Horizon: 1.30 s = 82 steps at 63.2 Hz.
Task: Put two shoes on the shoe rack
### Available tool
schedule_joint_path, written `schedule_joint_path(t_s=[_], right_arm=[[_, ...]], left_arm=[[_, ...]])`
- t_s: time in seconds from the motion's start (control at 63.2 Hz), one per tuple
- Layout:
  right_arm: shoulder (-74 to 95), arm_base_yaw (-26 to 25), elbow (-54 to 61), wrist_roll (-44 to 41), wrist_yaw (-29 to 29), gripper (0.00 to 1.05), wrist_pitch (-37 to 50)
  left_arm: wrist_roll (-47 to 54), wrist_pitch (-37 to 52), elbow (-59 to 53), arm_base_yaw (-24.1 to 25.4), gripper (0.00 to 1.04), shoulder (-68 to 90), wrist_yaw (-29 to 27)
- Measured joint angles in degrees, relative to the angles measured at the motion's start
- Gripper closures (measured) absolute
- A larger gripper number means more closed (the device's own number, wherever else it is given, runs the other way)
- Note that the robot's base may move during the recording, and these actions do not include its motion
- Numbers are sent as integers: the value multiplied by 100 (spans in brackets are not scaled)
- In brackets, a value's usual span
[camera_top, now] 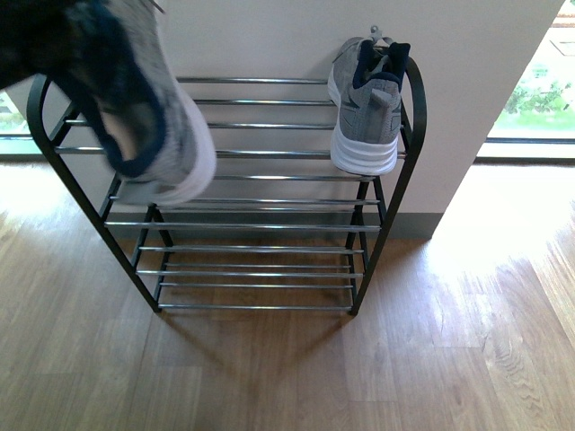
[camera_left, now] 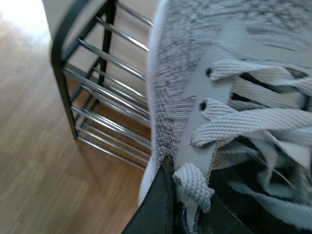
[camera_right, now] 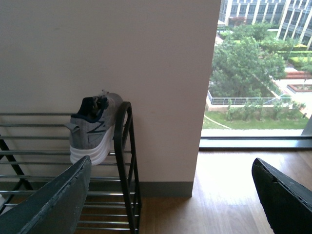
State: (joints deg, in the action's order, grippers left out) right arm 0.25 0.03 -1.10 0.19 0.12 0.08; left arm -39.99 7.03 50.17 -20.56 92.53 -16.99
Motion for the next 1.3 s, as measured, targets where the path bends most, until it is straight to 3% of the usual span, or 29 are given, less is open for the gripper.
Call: schedule_joint_path(t_s=[0.158, 0.966, 1.298], right_arm=[[0, 0, 0, 0, 0, 9, 0], [0, 0, 0, 0, 0, 9, 0], [0, 0, 0, 0, 0, 9, 0]], left_arm=[[-334, -1043, 1961, -116, 104, 1808, 369], [-855, -3241, 7235, -509, 104, 5241, 1475], [-1099, -3646, 7978, -553, 102, 5713, 1370]])
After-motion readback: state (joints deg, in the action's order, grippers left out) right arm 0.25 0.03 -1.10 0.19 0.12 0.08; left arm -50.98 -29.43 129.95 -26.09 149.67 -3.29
